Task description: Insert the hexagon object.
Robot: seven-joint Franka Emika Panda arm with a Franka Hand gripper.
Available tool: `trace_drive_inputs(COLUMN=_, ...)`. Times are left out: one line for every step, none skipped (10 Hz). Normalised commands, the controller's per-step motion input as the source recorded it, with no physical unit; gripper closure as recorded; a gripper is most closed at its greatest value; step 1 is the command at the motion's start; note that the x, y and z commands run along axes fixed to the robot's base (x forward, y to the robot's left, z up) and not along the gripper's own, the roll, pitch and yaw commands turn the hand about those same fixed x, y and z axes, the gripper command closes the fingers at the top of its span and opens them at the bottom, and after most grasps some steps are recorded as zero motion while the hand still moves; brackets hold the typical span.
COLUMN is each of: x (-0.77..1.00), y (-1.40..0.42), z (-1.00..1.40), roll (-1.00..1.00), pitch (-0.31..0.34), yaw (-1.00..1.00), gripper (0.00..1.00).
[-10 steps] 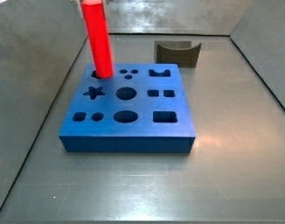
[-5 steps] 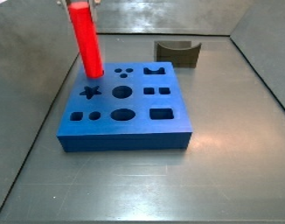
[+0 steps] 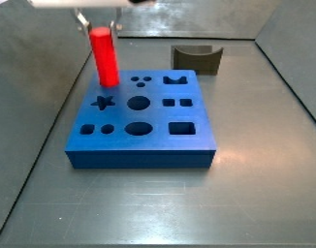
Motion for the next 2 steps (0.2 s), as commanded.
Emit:
trace_drive_inputs(x=-0.07, y=0.0, z=-0.14, roll=-0.02, pitch=-0.131, yaw=0.0, gripper=1.0)
trace_drive_inputs(x=0.0, y=0.0, z=0.0, roll=0.0, pitch=0.0, yaw=0.0, gripper=1.0)
